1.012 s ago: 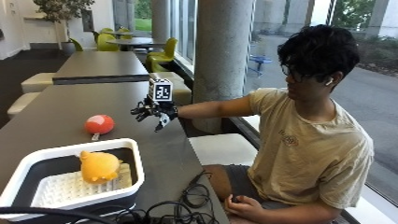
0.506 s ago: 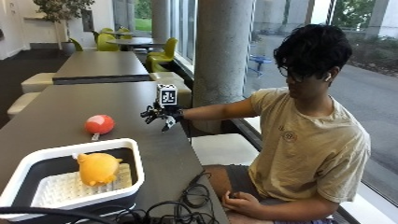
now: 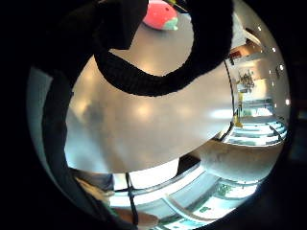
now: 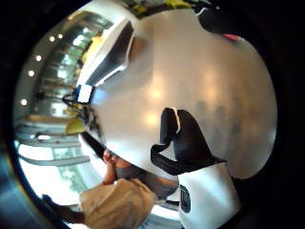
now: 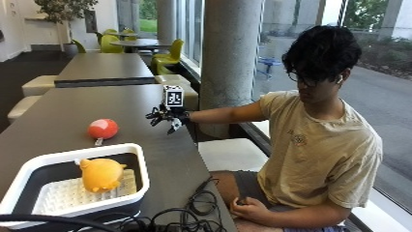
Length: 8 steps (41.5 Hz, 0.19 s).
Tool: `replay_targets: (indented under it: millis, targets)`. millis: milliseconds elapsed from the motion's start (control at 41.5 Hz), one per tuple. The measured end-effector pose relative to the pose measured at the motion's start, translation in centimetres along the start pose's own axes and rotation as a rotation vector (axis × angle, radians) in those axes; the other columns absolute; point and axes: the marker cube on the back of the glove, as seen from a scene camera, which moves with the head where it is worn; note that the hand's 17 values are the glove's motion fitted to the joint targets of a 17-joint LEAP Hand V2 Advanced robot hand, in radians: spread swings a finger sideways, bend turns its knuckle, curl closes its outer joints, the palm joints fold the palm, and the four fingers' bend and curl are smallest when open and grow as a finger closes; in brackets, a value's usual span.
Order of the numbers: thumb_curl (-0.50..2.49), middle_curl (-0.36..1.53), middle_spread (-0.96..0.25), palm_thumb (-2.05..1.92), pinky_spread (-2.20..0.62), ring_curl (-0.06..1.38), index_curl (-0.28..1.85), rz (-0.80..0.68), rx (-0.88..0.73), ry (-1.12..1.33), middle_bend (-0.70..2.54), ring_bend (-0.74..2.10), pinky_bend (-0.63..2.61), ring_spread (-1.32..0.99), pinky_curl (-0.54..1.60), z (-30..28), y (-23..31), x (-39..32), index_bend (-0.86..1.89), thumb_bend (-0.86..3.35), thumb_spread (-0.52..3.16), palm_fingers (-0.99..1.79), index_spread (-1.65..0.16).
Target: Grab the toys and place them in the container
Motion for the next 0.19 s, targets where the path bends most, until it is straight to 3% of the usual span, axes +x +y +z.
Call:
replay_targets:
  millis: [193]
  targets:
    - [0.34, 0.23, -0.03, 0.21, 0.04, 0.36, 0.48, 0.002, -0.005, 0.032, 0.14, 0.26, 0.88, -0.02, 0.32, -0.42, 0.09, 0.26, 0.28, -0.01, 1.38, -0.04, -0.35]
